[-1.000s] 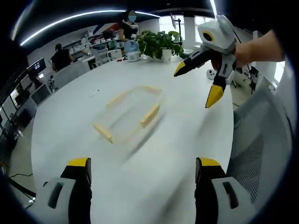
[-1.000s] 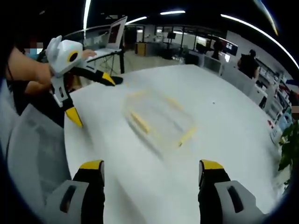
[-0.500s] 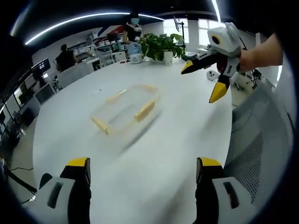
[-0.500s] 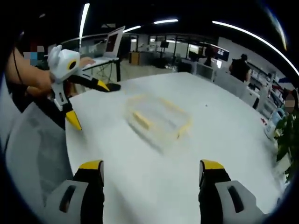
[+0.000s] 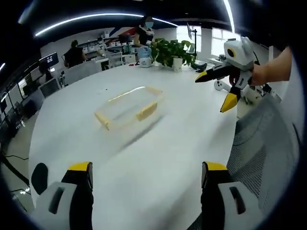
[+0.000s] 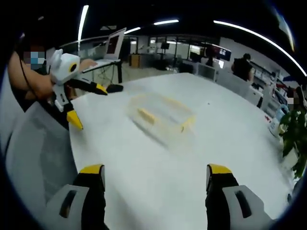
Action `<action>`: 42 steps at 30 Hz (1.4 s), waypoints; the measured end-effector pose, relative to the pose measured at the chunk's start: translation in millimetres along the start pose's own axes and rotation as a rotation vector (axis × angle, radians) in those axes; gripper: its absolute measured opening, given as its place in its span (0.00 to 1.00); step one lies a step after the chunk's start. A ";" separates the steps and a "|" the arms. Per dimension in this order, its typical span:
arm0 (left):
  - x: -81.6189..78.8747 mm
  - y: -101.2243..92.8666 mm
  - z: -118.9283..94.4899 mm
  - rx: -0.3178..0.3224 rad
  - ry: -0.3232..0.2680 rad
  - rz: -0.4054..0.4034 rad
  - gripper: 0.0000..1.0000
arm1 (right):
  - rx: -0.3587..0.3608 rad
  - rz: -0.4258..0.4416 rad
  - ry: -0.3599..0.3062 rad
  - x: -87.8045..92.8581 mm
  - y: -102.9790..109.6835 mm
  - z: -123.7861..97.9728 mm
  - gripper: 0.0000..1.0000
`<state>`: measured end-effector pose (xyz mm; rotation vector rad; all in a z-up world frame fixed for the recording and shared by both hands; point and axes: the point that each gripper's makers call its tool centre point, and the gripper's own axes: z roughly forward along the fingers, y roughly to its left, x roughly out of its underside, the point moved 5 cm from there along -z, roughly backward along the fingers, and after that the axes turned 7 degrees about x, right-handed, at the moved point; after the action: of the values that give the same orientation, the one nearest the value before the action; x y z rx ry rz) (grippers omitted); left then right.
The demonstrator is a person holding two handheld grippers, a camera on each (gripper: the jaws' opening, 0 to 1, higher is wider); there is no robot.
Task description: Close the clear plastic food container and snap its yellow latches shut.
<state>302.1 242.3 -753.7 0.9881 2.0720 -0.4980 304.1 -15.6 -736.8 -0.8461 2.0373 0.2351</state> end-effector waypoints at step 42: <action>30.4 -21.2 -23.9 -0.040 -0.062 -0.075 0.95 | 0.056 0.044 -0.007 30.8 14.4 -24.8 0.88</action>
<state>262.0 258.4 -762.1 0.8639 2.0615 -0.5169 266.8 -30.9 -748.9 -0.7652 2.0476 0.2044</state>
